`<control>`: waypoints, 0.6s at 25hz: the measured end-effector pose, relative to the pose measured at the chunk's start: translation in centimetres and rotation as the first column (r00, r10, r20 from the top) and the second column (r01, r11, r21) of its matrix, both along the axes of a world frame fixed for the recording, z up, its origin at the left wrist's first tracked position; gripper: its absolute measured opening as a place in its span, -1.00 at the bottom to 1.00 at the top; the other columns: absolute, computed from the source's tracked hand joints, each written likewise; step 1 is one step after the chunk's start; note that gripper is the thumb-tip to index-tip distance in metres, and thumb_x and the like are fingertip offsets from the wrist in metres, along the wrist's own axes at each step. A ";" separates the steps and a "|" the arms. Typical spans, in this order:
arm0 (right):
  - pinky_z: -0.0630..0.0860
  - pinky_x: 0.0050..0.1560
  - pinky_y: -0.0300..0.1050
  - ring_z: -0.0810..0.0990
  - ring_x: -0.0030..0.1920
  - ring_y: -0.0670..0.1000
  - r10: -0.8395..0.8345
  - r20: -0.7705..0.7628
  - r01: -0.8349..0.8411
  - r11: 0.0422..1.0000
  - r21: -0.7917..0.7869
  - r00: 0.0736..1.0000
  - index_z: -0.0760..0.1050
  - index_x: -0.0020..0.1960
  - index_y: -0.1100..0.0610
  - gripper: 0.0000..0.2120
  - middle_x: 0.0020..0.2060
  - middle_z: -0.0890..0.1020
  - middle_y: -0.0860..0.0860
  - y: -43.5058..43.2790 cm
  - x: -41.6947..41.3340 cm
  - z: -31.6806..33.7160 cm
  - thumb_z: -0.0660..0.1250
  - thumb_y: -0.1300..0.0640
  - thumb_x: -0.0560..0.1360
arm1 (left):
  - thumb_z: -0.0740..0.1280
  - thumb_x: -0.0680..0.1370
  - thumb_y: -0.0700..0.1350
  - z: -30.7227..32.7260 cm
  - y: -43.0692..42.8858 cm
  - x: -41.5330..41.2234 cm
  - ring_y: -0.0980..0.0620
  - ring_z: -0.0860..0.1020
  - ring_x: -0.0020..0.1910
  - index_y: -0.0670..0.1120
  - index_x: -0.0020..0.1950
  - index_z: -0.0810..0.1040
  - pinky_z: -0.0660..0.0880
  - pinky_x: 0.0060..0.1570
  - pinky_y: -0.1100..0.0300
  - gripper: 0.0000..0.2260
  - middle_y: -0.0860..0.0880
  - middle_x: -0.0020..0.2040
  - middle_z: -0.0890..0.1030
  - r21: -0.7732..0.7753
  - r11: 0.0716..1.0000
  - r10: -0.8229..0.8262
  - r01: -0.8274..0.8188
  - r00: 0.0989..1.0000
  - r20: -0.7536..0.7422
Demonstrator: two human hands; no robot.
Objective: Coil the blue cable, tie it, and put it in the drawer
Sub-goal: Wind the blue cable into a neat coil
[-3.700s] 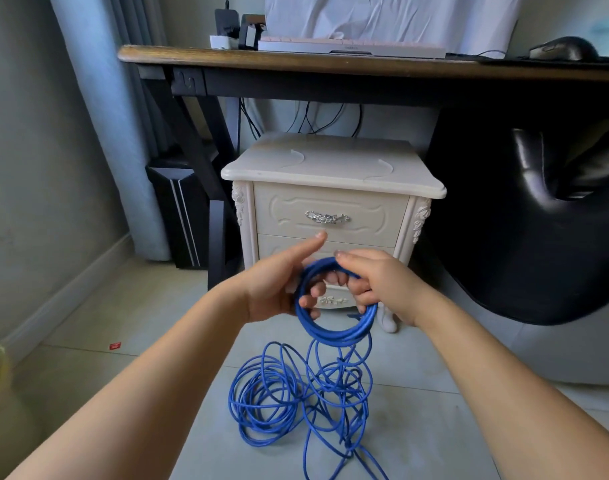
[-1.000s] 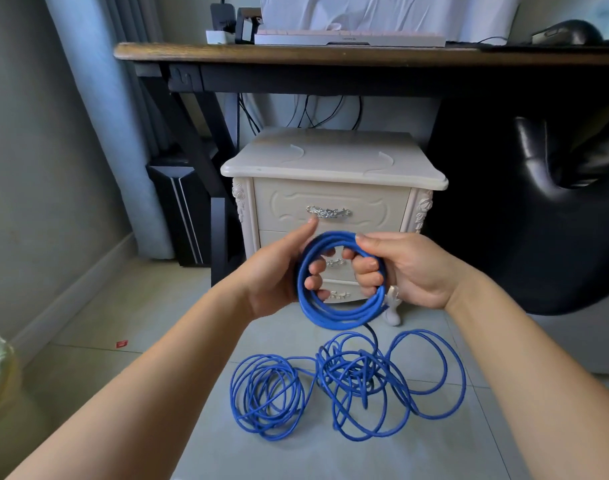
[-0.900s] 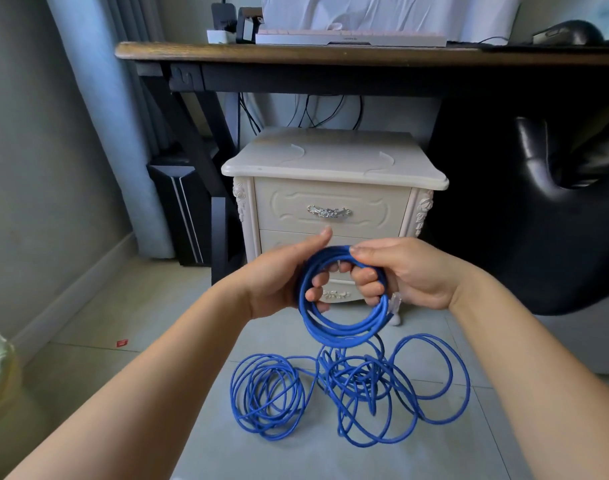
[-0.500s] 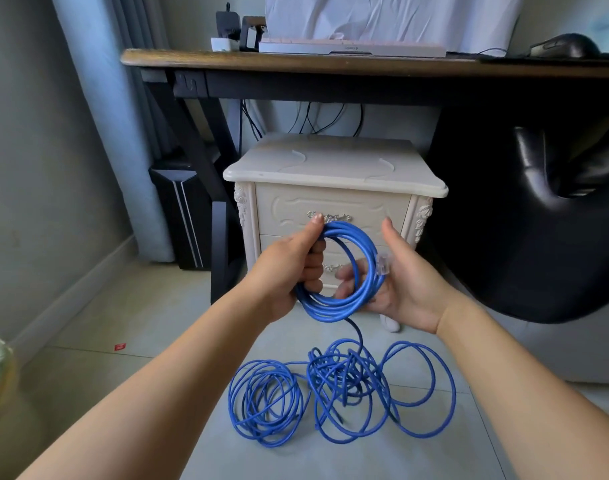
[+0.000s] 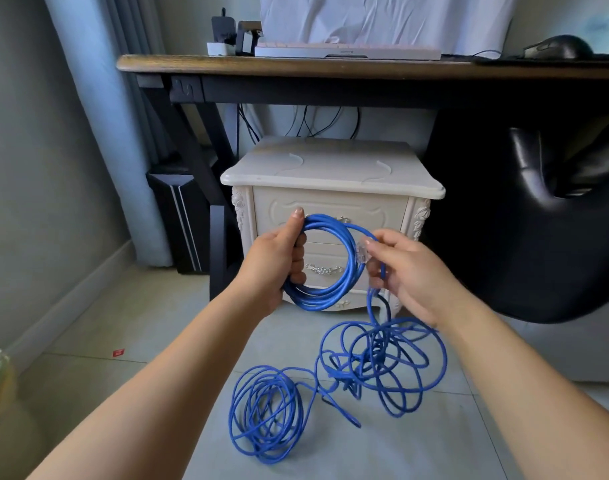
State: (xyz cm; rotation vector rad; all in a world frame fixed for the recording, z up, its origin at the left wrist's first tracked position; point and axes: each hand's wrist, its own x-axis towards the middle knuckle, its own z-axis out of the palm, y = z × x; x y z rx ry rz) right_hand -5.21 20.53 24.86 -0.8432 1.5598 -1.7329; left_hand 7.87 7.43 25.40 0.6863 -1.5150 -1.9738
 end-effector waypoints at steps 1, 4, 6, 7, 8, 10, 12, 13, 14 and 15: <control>0.46 -0.43 -0.22 0.50 -0.36 -0.06 -0.009 -0.083 0.012 0.999 0.043 0.997 0.50 -0.05 0.15 -0.85 -0.24 0.54 0.06 0.0 0.4 -0.1 0.17 0.22 0.63 | 0.22 0.63 0.14 0.1 0.1 0.0 0.09 0.11 -0.51 -0.02 -0.33 0.29 0.13 -0.52 0.26 -0.60 0.08 -0.47 0.16 -0.033 0.999 0.027 -0.027 1.000 -0.007; 0.60 -0.33 -0.04 0.61 -0.28 0.07 -0.021 -0.185 0.045 0.991 0.123 0.982 0.46 0.06 0.12 -0.78 0.01 0.65 0.14 -0.3 1.6 -0.6 0.08 0.06 0.67 | 0.23 0.63 0.12 0.0 0.6 -0.2 0.09 0.13 -0.52 -0.03 -0.36 0.33 0.16 -0.51 0.24 -0.59 0.08 -0.49 0.19 -0.101 0.988 0.117 -0.118 0.993 -0.018; 0.60 -0.31 -0.02 0.59 -0.23 0.13 -0.011 -0.113 0.024 0.993 0.114 0.994 0.42 0.16 0.15 -0.66 -0.03 0.70 0.11 -0.6 2.1 -0.4 0.00 -0.05 0.68 | 0.24 0.62 0.14 -0.2 0.6 -0.4 0.08 0.14 -0.52 0.00 -0.41 0.34 0.16 -0.49 0.21 -0.57 0.09 -0.50 0.20 -0.106 0.978 0.179 -0.181 0.984 -0.025; 0.58 -0.30 -0.03 0.60 -0.19 0.13 0.010 -0.077 -0.001 0.994 0.112 0.997 0.41 0.19 0.17 -0.60 -0.05 0.71 0.10 -0.7 2.2 -0.3 -0.01 -0.11 0.66 | 0.24 0.62 0.15 -0.3 0.6 -0.4 0.09 0.15 -0.54 0.01 -0.42 0.33 0.16 -0.47 0.19 -0.56 0.10 -0.51 0.21 -0.098 0.972 0.210 -0.211 0.977 -0.028; 0.57 -0.26 -0.04 0.61 -0.13 0.12 0.046 -0.049 -0.040 0.992 0.118 0.998 0.41 0.21 0.18 -0.57 -0.05 0.72 0.11 -0.7 2.3 -0.2 0.02 -0.14 0.65 | 0.23 0.62 0.15 -0.3 0.5 -0.5 0.09 0.16 -0.55 0.01 -0.42 0.32 0.16 -0.47 0.18 -0.56 0.11 -0.53 0.21 -0.082 0.968 0.235 -0.237 0.971 -0.035; 0.57 -0.07 0.06 0.64 -0.02 0.11 0.129 0.024 -0.131 0.986 0.099 0.991 0.45 0.16 0.17 -0.69 -0.05 0.72 0.14 -0.5 2.7 -0.1 0.18 -0.05 0.60 | 0.22 0.62 0.16 -0.3 0.6 -0.5 0.11 0.18 -0.58 -0.01 -0.40 0.29 0.17 -0.47 0.19 -0.56 0.12 -0.55 0.22 -0.046 0.962 0.265 -0.268 0.963 -0.054; 0.54 0.12 0.14 0.64 0.00 0.14 0.187 0.155 -0.192 0.981 0.019 0.970 0.49 0.12 0.20 -0.77 -0.09 0.70 0.19 -0.3 3.2 0.2 0.30 0.13 0.51 | 0.21 0.62 0.16 -0.2 0.9 -0.5 0.12 0.19 -0.58 -0.02 -0.38 0.30 0.20 -0.48 0.21 -0.57 0.13 -0.55 0.22 -0.031 0.958 0.283 -0.285 0.957 -0.066; 0.54 0.13 0.12 0.65 -0.01 0.14 0.211 0.220 -0.209 0.977 -0.032 0.952 0.50 0.11 0.22 -0.75 -0.12 0.70 0.20 -0.2 3.3 0.3 0.32 0.18 0.45 | 0.21 0.62 0.16 -0.2 1.0 -0.5 0.12 0.19 -0.58 -0.02 -0.37 0.30 0.21 -0.49 0.22 -0.57 0.13 -0.54 0.23 -0.023 0.957 0.289 -0.291 0.955 -0.071; 0.57 0.10 0.08 0.66 -0.03 0.14 0.232 0.275 -0.216 0.972 -0.089 0.933 0.49 0.11 0.23 -0.73 -0.14 0.69 0.20 -0.1 3.4 0.4 0.32 0.20 0.42 | 0.21 0.63 0.16 -0.2 1.0 -0.5 0.12 0.19 -0.57 -0.02 -0.36 0.31 0.22 -0.51 0.24 -0.58 0.13 -0.54 0.23 -0.009 0.958 0.286 -0.287 0.955 -0.078; 0.60 0.06 0.03 0.66 -0.05 0.14 0.245 0.317 -0.210 0.967 -0.143 0.916 0.49 0.10 0.24 -0.73 -0.18 0.68 0.18 -0.1 3.4 0.5 0.31 0.21 0.41 | 0.20 0.63 0.15 -0.2 1.0 -0.5 0.12 0.19 -0.57 -0.03 -0.36 0.30 0.23 -0.53 0.26 -0.58 0.13 -0.54 0.22 0.015 0.964 0.267 -0.266 0.960 -0.089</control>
